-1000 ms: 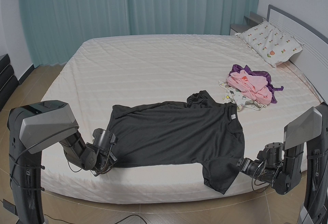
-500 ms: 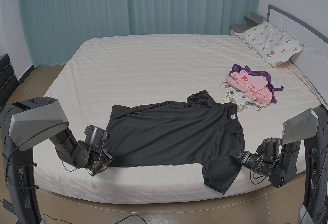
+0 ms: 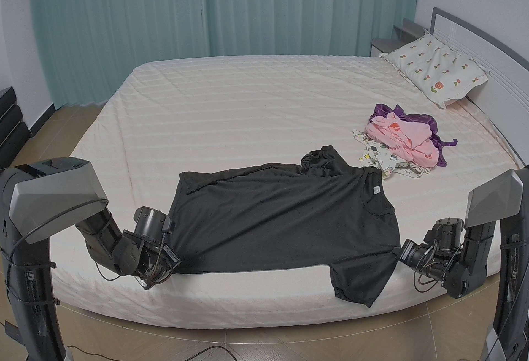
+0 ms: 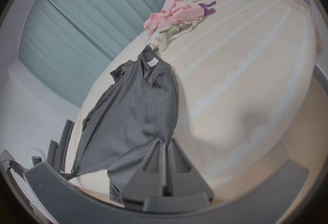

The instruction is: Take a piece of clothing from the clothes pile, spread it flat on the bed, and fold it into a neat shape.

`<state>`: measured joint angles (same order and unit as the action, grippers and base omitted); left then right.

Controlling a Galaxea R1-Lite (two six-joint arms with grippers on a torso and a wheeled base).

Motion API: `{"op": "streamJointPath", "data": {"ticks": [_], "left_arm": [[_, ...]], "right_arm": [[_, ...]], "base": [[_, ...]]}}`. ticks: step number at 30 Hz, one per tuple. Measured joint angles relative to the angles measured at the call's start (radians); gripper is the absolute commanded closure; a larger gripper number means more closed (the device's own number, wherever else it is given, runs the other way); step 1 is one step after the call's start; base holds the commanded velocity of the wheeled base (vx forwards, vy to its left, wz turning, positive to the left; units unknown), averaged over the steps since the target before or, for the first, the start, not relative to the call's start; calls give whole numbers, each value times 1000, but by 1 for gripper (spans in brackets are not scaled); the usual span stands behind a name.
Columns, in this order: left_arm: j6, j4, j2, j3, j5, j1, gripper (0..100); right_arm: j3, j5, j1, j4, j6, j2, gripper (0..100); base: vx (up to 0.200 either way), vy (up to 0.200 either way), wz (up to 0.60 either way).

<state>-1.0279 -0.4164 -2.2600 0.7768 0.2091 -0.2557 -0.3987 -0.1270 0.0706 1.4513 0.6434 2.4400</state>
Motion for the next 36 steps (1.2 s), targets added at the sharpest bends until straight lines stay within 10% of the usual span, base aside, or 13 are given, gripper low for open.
{"op": "streamJointPath", "data": {"ticks": [25,26,28,29,36], "left_arm": [[83,109,64,-115,-9,-67,100],[83,113,64,-115,-15,-69,0],[84,123,64,-116,-29,-74,0],[84,126,64,-116,-33,-77,0],[91,128,65,-116,-42,-83,0]], "right_arm": [[111,-46,-92,-43,-206,-65,100],[112,-45,-92,-45,-211,-62,100],[111,-44,-92,-46,-223,-53,100],[111,-44,-92,-46,-227,-49,0],[99,-44,-89,-34,-225,-23,0]], "base": [[0,0,0],[0,0,0],[0,0,0],[0,0,0],[0,0,0]]}}
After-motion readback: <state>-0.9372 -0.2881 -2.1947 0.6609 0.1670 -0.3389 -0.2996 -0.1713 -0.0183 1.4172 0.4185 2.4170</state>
